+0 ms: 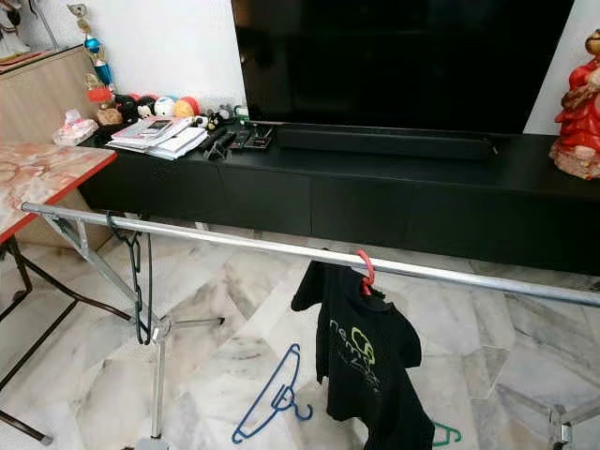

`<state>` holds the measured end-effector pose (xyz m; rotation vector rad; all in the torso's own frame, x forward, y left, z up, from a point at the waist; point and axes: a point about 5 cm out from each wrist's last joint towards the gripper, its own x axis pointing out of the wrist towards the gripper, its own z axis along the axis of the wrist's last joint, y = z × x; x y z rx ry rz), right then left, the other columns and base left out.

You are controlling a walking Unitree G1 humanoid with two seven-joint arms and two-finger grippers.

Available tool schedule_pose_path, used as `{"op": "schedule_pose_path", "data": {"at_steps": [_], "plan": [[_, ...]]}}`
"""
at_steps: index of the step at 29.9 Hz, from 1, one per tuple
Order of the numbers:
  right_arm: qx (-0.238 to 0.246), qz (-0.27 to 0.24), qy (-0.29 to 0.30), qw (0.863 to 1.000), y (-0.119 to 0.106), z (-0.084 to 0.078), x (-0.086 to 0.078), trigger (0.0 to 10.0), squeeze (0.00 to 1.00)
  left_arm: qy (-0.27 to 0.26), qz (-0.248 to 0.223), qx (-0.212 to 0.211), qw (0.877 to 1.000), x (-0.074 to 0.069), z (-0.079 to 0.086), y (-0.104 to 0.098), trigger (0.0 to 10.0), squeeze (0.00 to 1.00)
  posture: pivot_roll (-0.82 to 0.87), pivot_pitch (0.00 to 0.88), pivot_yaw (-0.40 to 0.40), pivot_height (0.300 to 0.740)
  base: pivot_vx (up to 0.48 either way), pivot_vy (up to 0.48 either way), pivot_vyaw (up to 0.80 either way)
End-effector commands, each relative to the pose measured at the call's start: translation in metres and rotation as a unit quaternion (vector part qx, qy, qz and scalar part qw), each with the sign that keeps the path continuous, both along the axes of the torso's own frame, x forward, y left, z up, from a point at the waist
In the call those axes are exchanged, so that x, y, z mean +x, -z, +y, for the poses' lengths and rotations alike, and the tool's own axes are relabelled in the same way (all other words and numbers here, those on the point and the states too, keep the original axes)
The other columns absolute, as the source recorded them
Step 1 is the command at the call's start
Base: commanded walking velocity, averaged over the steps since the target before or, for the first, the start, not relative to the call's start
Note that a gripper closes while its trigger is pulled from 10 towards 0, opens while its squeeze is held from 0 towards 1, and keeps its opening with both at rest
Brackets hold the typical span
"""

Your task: Hang hanger

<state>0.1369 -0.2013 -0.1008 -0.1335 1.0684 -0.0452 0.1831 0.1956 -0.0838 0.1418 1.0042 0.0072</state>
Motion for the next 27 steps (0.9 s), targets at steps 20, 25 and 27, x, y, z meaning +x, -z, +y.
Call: {"op": "schedule_pose_path", "data": {"at_steps": [20, 25, 27], "plan": [[0.012, -0.006, -0.011, 1.0, -0.001, 0.001, 0.002, 10.0, 0.0, -0.018, 0.011, -0.008, 1.0, -0.003, -0.003, 0.002, 10.0, 0.0, -0.02, 0.0, 0.037, 0.74, 0.0, 0.0, 0.08], [0.016, -0.004, -0.009, 1.0, -0.001, 0.001, 0.002, 10.0, 0.0, -0.015, 0.016, -0.008, 1.0, -0.005, -0.004, 0.003, 10.0, 0.0, -0.01, 0.002, 0.037, 0.74, 0.0, 0.247, 0.65], [0.018, -0.006, 0.002, 1.0, -0.001, 0.001, 0.002, 10.0, 0.0, -0.013, 0.016, -0.007, 1.0, -0.005, -0.003, 0.003, 10.0, 0.0, -0.01, 0.008, 0.038, 0.74, 0.0, 0.48, 0.0]]}}
